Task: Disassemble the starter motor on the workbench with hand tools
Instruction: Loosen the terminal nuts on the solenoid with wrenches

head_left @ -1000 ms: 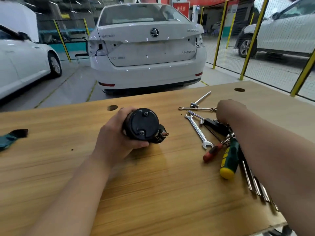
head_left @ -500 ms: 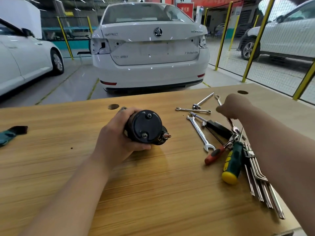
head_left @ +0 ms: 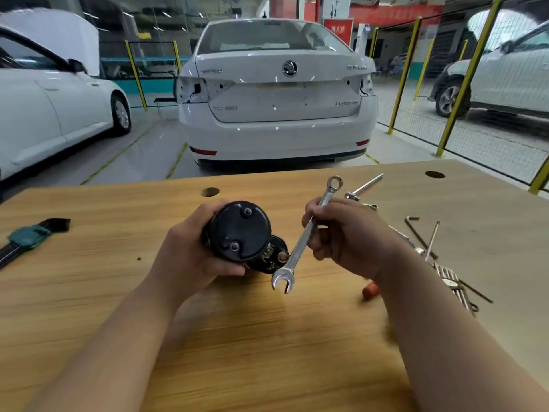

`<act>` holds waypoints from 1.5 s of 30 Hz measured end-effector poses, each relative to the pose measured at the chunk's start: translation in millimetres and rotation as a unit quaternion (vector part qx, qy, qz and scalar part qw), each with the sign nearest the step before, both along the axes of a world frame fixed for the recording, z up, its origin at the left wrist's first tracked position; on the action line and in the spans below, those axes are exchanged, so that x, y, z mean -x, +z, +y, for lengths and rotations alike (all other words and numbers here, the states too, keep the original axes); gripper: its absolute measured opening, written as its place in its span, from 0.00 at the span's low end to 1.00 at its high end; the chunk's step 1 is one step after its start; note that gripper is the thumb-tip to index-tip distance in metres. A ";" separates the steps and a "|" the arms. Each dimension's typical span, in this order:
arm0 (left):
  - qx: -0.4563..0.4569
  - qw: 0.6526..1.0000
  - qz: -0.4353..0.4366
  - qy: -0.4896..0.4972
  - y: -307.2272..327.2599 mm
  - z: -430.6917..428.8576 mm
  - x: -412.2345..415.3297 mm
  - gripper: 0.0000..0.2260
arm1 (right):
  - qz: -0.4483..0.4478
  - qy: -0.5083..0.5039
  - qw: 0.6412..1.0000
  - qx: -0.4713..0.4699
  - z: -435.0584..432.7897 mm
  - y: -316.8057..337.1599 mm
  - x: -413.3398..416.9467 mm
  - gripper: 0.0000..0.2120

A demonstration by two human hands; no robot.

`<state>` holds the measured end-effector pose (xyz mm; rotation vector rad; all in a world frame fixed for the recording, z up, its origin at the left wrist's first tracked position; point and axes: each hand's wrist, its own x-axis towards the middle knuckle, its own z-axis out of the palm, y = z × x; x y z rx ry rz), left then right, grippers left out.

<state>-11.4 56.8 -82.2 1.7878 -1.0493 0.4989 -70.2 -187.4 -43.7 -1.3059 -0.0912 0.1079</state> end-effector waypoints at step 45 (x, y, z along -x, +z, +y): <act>0.056 0.994 -0.071 0.063 6.9 -11.5 -7.3 0.36 | 0.005 -0.080 0.980 -0.184 16.3 -19.5 -28.7 0.06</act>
